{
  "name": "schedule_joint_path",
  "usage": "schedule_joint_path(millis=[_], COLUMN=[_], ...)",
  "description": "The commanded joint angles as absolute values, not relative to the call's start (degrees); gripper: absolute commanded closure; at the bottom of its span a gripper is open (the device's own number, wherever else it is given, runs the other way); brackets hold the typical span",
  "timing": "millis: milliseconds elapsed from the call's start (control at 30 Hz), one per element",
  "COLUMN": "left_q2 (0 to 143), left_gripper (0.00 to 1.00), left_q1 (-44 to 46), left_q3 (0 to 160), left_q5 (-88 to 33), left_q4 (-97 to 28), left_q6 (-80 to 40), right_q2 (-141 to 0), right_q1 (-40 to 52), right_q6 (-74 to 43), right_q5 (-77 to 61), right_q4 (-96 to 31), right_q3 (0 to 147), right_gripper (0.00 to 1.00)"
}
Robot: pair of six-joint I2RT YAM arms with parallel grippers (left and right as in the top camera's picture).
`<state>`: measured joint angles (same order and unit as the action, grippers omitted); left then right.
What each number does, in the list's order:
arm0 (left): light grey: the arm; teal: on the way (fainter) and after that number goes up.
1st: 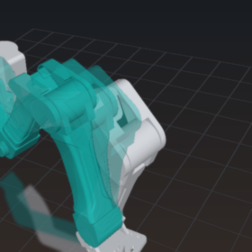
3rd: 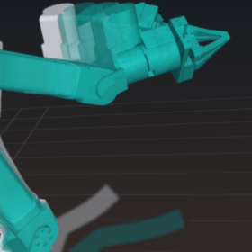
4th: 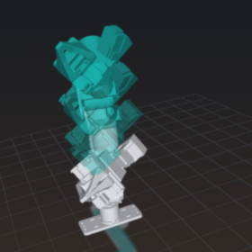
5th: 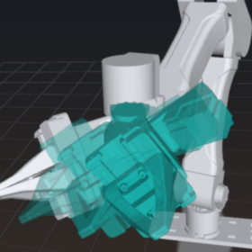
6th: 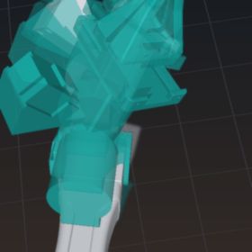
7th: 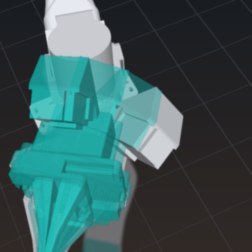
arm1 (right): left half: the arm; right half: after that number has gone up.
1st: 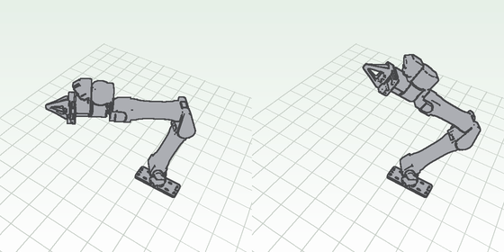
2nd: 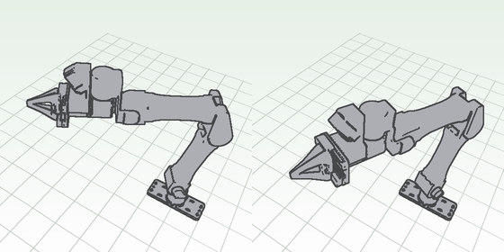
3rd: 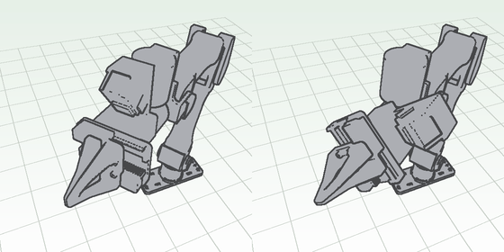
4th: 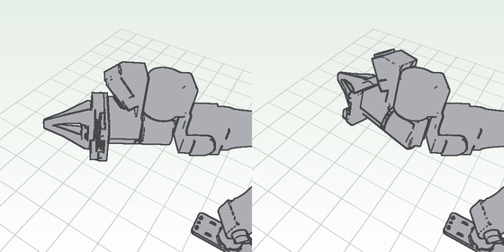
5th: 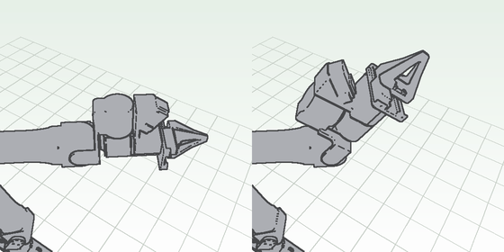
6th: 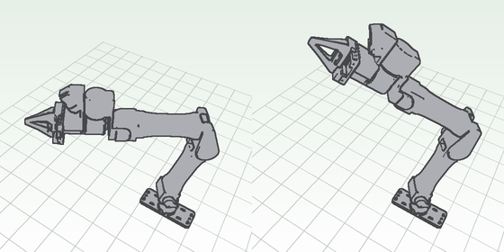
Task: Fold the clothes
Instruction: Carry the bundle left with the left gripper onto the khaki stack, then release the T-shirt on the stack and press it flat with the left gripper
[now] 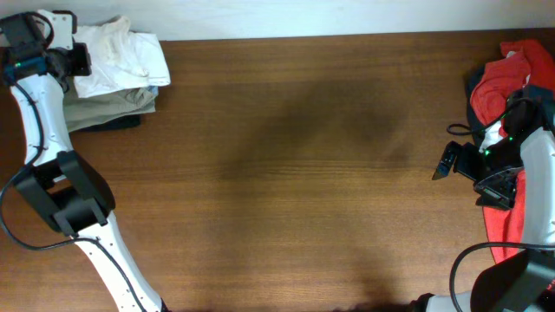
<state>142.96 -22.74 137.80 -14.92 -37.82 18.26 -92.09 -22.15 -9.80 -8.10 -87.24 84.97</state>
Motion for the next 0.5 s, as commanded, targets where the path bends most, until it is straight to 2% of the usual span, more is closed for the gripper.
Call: schedule_joint_path(millis=[0, 333, 367, 400, 433, 467], left_q2=[143.39, 149.38, 150.41, 151.09, 151.83, 151.85], left_gripper=[0.99, 0.98, 0.95, 0.86, 0.68, 0.71], left_q1=[-25.47, -26.96, -26.98, -26.96, -26.98, -27.07], left_q3=[139.46, 139.44, 139.44, 139.44, 139.44, 139.44], left_q5=[-10.48, -8.93, -8.01, -5.85, -1.37, 2.83], left_q4=[-34.98, -33.23, -32.95, -32.53, -31.59, -30.85], left_q6=[19.03, 18.92, 18.7, 17.96, 14.57, 10.39], right_q2=[-91.88, -91.88, -91.88, -91.88, -91.88, -91.88], right_q1=[-22.52, -22.52, -22.52, -22.52, -22.52, -22.52], right_q6=[-9.23, -9.23, -9.23, -9.23, -9.23, -9.23], right_q5=[-8.62, -8.62, -8.62, -8.62, -8.62, -8.62], right_q4=[-87.5, -87.92, -87.96, -88.09, -88.23, -88.51], right_q3=[85.67, 85.67, 85.67, 85.67, 85.67, 85.67], right_gripper=[0.01, 0.01, 0.01, 0.01, 0.01, 0.01])
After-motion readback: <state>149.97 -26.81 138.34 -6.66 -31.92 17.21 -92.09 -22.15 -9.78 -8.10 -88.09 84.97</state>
